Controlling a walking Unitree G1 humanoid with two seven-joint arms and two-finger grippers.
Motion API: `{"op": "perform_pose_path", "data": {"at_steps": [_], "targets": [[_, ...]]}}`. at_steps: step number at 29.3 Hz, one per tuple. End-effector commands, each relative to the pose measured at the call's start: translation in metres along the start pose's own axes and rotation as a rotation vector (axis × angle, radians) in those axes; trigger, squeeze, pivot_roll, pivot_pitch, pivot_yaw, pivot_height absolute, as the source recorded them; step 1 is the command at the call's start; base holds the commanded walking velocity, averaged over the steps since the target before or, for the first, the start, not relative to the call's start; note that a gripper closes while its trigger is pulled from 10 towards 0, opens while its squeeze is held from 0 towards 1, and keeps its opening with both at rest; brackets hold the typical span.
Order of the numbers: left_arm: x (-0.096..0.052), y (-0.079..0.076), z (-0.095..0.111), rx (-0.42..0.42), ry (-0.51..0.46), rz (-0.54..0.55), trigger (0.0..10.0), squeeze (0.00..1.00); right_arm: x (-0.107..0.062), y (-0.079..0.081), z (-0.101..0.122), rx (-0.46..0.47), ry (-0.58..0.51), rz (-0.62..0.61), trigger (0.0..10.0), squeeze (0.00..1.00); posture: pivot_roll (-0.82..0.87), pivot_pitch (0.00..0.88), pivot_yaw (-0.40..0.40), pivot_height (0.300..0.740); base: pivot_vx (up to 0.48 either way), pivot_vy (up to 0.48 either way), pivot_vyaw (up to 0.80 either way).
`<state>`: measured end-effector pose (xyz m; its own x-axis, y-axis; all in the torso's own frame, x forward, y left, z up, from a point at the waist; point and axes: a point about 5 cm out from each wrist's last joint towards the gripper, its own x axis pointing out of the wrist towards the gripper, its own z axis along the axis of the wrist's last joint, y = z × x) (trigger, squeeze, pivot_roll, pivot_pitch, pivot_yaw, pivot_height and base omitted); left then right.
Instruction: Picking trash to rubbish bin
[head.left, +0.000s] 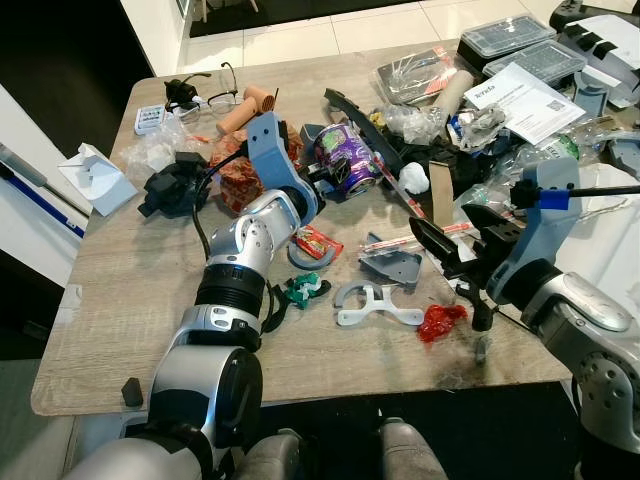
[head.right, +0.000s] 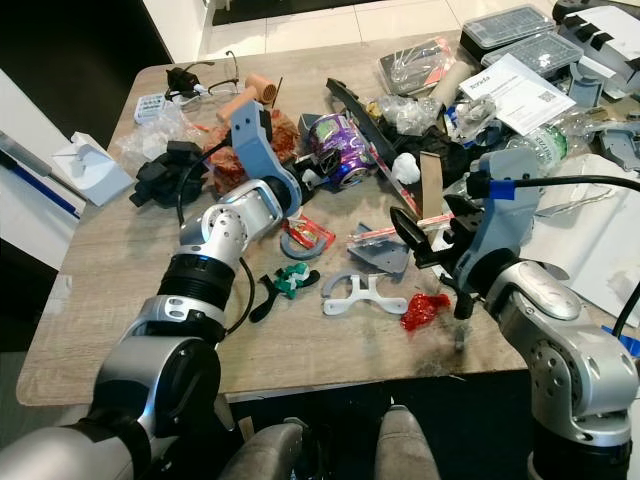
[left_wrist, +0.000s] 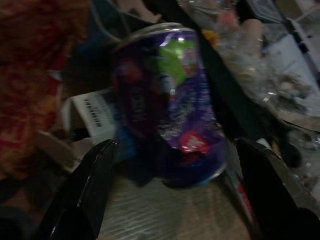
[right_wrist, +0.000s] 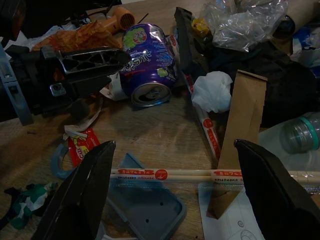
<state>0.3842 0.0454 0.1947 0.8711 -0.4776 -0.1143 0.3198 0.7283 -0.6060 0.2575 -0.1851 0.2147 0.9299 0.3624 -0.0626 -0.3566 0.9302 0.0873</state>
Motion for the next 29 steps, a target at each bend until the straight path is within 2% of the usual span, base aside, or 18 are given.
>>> {"op": "perform_pose_path", "data": {"at_steps": [1, 8, 14, 19, 23, 29], "targets": [[0.004, -0.016, -0.015, -0.014, 0.039, -0.059, 10.0, 0.00, 0.001, 0.003, -0.003, 0.021, 0.017, 0.016, 10.0, 0.00, -0.25, 0.175, 0.117, 0.740, 0.000, 0.000, 0.00], [0.006, -0.026, -0.026, 0.035, 0.068, -0.100, 10.0, 0.00, 0.000, 0.002, -0.004, 0.022, 0.018, 0.010, 10.0, 0.00, -0.25, 0.180, 0.118, 0.740, 0.000, 0.000, 0.00], [0.005, -0.030, -0.035, 0.042, 0.087, -0.116, 10.0, 0.00, -0.002, -0.001, -0.003, 0.020, 0.014, -0.009, 10.0, 0.00, -0.25, 0.182, 0.122, 0.740, 0.000, 0.000, 0.00], [0.006, -0.030, -0.039, 0.048, 0.099, -0.110, 10.0, 0.00, -0.003, -0.001, -0.002, 0.022, 0.010, -0.014, 10.0, 0.00, -0.24, 0.186, 0.126, 0.740, 0.000, 0.000, 0.00], [0.007, -0.023, -0.047, 0.067, 0.138, -0.036, 10.0, 0.00, -0.003, -0.001, -0.002, 0.023, 0.005, -0.017, 10.0, 0.00, -0.24, 0.193, 0.130, 0.740, 0.000, 0.000, 0.00], [0.006, -0.020, -0.049, 0.064, 0.137, -0.015, 10.0, 0.00, -0.005, 0.002, 0.000, 0.029, -0.008, -0.018, 10.0, 0.00, -0.24, 0.212, 0.142, 0.740, 0.000, 0.000, 0.00]]}}
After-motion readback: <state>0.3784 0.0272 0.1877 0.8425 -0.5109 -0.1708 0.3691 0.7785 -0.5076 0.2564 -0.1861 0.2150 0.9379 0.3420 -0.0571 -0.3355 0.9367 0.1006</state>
